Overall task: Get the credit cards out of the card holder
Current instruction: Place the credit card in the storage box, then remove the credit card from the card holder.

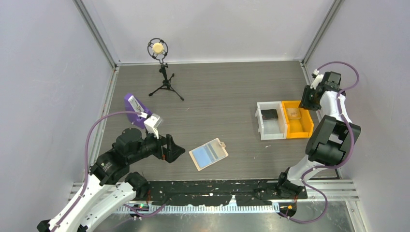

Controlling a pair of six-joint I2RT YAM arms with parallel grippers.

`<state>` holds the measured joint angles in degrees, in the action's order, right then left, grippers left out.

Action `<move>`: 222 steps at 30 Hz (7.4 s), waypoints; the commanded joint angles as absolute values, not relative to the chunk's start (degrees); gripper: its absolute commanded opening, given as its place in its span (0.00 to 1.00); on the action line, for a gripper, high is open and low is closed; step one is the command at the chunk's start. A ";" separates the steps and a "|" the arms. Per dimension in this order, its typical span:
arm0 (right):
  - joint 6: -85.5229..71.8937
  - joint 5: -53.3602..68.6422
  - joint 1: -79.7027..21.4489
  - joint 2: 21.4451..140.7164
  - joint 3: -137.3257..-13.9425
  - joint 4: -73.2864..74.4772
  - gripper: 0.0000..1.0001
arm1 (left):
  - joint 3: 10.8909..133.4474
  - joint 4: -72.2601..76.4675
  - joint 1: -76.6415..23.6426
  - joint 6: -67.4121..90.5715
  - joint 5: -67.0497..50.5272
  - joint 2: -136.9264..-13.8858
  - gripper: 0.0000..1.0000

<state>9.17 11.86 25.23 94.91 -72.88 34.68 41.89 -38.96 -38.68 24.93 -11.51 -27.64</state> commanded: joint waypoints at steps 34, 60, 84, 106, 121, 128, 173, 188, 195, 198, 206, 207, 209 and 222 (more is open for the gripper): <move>-22.67 -4.09 -30.29 63.27 -47.92 25.81 0.52 | 44.76 -49.53 -38.90 24.83 10.42 -23.39 0.99; -26.24 -15.17 -69.80 96.72 -64.96 22.99 0.70 | 42.39 -50.24 -38.88 27.84 19.62 -12.06 0.99; -28.06 -17.00 -71.02 101.26 -62.95 20.41 0.19 | 42.27 -50.40 -38.87 29.74 19.68 -10.92 0.99; -33.74 -7.60 -69.20 91.43 -59.03 12.41 0.49 | 33.54 -39.28 -38.85 40.11 4.88 -20.94 0.94; -32.09 1.72 -58.24 80.27 -42.66 6.21 0.40 | 21.65 -9.19 -39.19 48.53 -14.80 -40.03 0.65; -31.09 2.75 -55.00 81.30 -39.83 4.08 0.37 | 19.25 -1.19 -40.29 50.18 -15.99 -45.57 0.44; -33.18 12.83 -52.28 81.20 -36.79 -4.43 0.38 | 13.99 3.52 -41.49 47.55 -12.14 -62.29 0.22; -39.87 23.01 -52.75 83.01 -34.60 -16.83 0.38 | 17.58 -8.43 -41.57 51.71 -9.83 -51.13 0.27; -40.77 23.76 -55.00 87.87 -37.36 -19.50 0.39 | 23.88 -24.82 -41.32 53.24 -1.40 -37.74 0.39; -40.86 23.59 -56.48 90.23 -38.87 -20.02 0.40 | 24.34 -27.37 -41.22 53.35 -0.45 -34.76 0.41; -40.13 23.48 -58.47 91.24 -41.02 -19.00 0.52 | 24.35 -26.08 -41.15 53.37 -2.17 -36.17 0.41; -39.71 23.21 -58.25 90.71 -41.03 -18.42 0.53 | 24.35 -25.63 -41.14 53.29 -2.53 -36.69 0.40; -38.64 22.64 -57.82 88.34 -40.98 -16.72 0.54 | 24.43 -24.93 -41.13 52.74 -3.23 -37.77 0.40; -33.20 14.99 -50.78 78.64 -36.97 -5.49 0.54 | 23.47 -13.10 -41.18 50.36 -11.51 -47.11 0.34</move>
<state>-36.73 19.51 -52.60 80.82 -38.00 -10.13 23.00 -21.02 -41.23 51.90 -7.46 -44.18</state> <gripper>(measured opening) 0.545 0.358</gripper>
